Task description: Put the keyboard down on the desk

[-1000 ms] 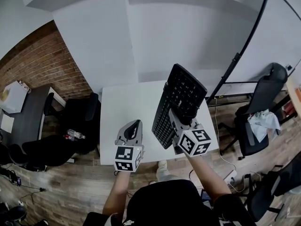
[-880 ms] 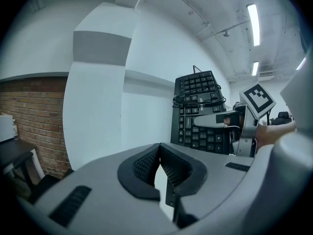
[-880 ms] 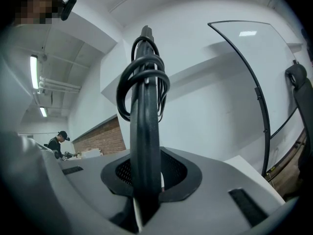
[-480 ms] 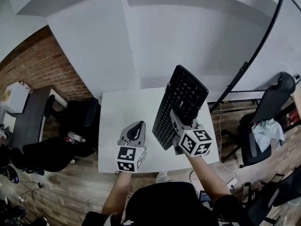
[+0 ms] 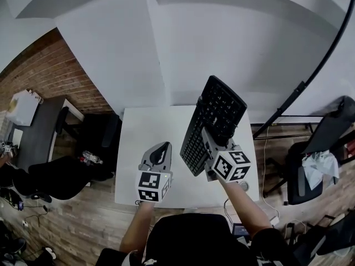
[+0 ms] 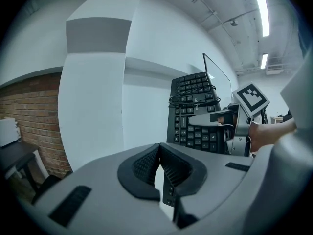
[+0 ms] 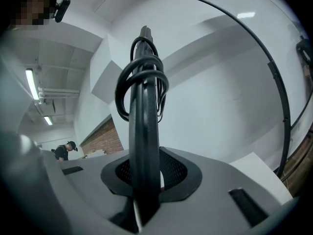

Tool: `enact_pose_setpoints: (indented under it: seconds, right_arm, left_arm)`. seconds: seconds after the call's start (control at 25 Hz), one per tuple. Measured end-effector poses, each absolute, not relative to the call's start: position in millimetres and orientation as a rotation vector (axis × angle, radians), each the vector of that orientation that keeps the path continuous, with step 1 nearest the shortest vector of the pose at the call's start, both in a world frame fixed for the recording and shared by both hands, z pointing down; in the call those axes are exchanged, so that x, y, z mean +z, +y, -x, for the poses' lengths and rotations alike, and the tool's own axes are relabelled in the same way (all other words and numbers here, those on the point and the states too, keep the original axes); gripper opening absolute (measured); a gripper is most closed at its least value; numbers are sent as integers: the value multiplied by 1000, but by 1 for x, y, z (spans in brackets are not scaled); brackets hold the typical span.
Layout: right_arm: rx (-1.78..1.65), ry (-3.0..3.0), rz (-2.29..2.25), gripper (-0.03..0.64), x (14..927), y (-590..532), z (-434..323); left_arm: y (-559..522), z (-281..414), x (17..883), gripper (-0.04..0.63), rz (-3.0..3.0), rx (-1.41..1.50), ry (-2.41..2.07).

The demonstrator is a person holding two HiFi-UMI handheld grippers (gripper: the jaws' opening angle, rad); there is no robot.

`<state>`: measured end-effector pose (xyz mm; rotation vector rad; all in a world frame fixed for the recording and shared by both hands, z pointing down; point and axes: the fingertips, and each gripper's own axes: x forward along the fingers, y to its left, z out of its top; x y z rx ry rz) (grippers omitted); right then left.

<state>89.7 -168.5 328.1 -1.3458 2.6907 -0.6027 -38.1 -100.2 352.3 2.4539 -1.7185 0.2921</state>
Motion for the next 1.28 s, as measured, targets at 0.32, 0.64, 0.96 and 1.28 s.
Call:
enact_pose_setpoints:
  seconds: [0.32,0.64,0.96,1.28]
  right_arm:
    - [-656,2680,1318,101,339,-191,-89]
    - [-732,2654,1310,101,344,-209,-78]
    - [-784,2620,1360,101,355,-228,-58]
    - [-904,2514,1414,101,375,-253,-40]
  left_arm:
    - [-112,37,359,14,-2459,260,-1745]
    - [-123,45,353,14,-2500,212,-1736]
    - [-146,70,364,14,-2492,197,-1692]
    - [-168,95,389,14,-2465,232,-1618]
